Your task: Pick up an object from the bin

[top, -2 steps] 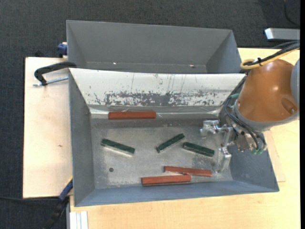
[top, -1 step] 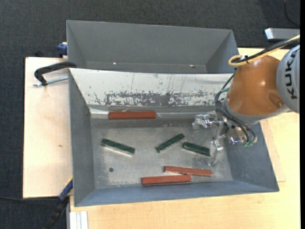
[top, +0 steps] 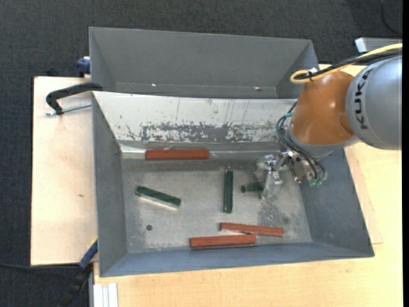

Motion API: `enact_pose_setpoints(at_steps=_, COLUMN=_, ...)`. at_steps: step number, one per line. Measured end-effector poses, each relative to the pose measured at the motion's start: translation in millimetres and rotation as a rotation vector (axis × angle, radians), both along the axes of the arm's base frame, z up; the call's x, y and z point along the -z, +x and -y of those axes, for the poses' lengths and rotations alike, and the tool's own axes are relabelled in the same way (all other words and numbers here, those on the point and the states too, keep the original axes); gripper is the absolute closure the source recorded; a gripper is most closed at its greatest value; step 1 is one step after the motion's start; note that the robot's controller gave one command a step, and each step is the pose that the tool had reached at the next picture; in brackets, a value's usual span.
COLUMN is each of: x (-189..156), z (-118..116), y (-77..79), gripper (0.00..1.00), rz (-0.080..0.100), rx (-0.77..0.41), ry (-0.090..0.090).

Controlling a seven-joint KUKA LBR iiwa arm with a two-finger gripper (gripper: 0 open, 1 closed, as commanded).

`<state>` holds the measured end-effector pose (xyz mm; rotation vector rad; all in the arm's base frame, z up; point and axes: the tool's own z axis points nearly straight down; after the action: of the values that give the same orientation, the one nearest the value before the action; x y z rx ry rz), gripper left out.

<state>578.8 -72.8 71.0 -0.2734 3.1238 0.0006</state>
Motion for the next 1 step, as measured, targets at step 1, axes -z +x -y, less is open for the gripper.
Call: enact_pose_setpoints(at_steps=1, x=0.0, z=0.0, y=0.0, gripper=1.0, rz=0.0, rx=0.0, ry=0.0)
